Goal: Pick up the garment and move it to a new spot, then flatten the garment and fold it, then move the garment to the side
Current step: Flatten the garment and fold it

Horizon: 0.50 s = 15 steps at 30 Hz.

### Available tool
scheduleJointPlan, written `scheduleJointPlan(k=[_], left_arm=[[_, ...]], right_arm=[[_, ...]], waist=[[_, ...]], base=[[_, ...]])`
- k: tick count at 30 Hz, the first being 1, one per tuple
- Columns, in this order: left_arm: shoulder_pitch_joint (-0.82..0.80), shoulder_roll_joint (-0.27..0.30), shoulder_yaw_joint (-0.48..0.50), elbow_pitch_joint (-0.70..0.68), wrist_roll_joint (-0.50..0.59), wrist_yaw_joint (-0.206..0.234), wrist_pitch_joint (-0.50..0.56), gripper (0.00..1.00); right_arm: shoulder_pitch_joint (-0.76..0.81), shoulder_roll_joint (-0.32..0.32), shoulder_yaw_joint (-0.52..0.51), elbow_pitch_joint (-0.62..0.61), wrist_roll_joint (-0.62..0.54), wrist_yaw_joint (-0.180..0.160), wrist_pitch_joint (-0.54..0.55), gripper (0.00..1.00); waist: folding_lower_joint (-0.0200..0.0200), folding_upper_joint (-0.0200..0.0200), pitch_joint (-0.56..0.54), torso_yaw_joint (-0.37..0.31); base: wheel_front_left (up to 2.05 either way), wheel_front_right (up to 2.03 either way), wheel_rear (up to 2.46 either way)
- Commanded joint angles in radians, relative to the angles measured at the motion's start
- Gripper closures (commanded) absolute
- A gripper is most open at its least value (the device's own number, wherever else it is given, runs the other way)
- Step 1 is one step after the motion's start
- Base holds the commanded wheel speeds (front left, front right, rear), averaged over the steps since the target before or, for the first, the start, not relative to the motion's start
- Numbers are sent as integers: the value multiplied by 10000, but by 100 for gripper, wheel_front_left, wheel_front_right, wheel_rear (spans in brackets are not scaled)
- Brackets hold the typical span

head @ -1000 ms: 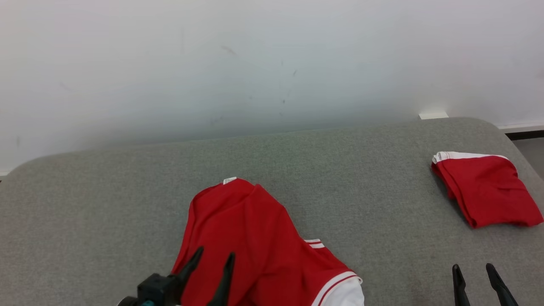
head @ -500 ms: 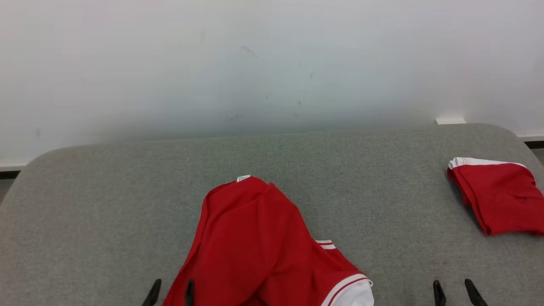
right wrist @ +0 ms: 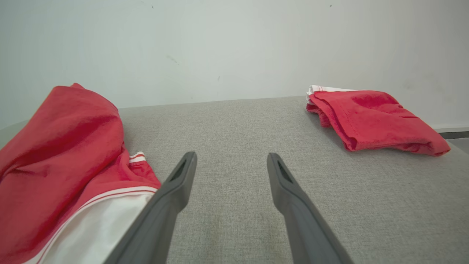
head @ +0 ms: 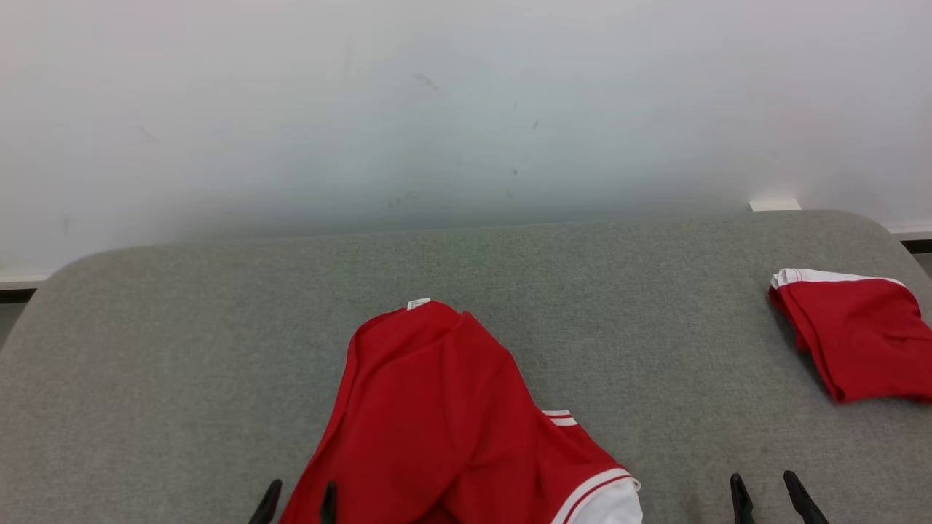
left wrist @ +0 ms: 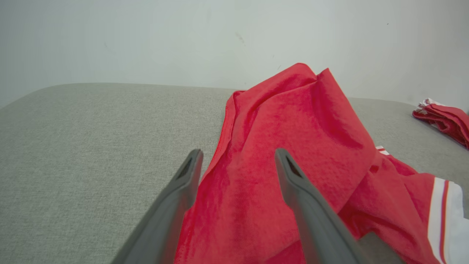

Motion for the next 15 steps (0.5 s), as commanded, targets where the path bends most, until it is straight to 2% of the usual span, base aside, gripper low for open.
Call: scheduleJointPlan(k=[1,6,9,11,15], left_arm=[[146,-43,105,33,133,-79,-3,0],[278,-157,331,130,381,-368,-3,0],[445,96,368,379,459,-521,71,0],[398,333,357,324,433,-630,565,0],[662,946,77,-405,386,-995,2432,0]], right_arm=[[-99,5,-25,-29,-61,-30,5,0],[-179,4,112,-164,285,-30,5,0],[-303,-202,445,-247,749,-30,110,0],[-403,-580,840,-413,1208,-30,797,0],[-210,-1486,1602,-1124,2171,-30,3069,0]], waist=[[0,0,-6,14],[0,0,-24,54],[0,0,-37,72],[0,0,-45,110],[0,0,-14,287]], base=[[0,0,0],[0,0,0],[0,0,0],[0,0,0],[0,0,0]])
